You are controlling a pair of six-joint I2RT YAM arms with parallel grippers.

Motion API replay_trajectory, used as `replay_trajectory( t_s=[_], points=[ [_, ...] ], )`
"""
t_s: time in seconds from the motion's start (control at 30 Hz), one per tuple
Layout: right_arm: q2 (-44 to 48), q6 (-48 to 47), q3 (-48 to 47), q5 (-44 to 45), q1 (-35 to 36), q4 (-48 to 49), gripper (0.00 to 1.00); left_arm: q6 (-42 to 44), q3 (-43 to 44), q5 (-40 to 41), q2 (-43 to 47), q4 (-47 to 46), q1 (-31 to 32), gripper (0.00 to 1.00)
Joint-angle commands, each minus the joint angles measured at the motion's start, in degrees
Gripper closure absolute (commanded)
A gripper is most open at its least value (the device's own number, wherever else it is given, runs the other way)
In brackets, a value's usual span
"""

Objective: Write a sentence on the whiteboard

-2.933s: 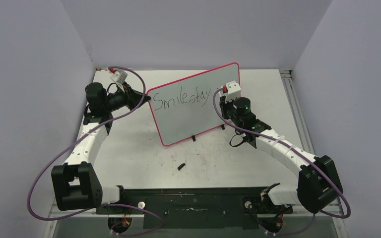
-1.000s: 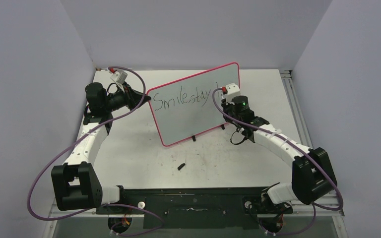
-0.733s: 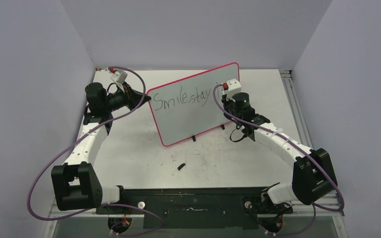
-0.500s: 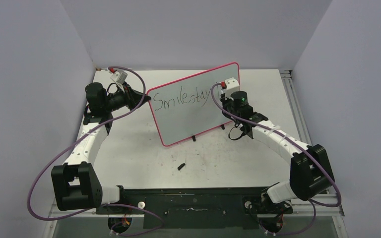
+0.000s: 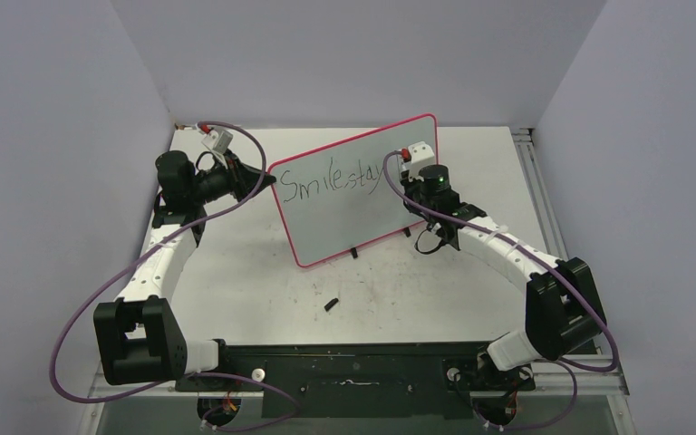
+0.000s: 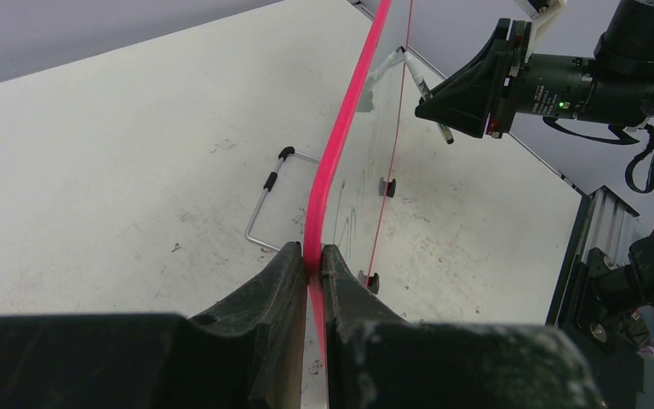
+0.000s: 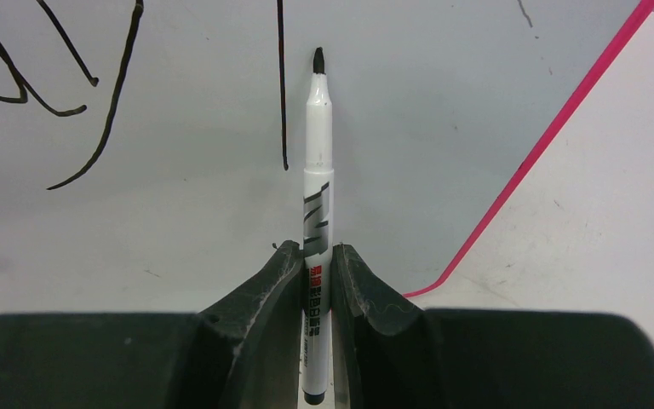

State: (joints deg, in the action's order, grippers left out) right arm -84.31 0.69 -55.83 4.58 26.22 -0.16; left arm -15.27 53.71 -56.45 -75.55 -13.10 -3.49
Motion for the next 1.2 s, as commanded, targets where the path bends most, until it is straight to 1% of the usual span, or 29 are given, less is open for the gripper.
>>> replay_trajectory(
  t_s=[0.0, 0.53, 0.7, 1.17],
  points=[
    [-0.2, 0.1, -1.0, -1.1, 0.0, 1.6, 0.95, 0.8, 0.1, -0.9, 1.4, -1.8, -0.4, 1.00],
    [0.5, 1.8, 1.8, -0.4, 2.0, 1.4, 0.95, 0.7, 0.2, -0.9, 1.5, -1.8, -0.4, 1.00],
    [0.6, 2.7, 1.9, 1.8, 1.7, 1.3, 0.95, 0.7, 0.2, -0.9, 1.5, -1.8, -0.4, 1.00],
    [1.6, 3.9, 4.9, 2.3, 0.2, 1.0, 0.95, 0.6, 0.2, -0.9, 1.5, -2.0, -0.4, 1.00]
  ],
)
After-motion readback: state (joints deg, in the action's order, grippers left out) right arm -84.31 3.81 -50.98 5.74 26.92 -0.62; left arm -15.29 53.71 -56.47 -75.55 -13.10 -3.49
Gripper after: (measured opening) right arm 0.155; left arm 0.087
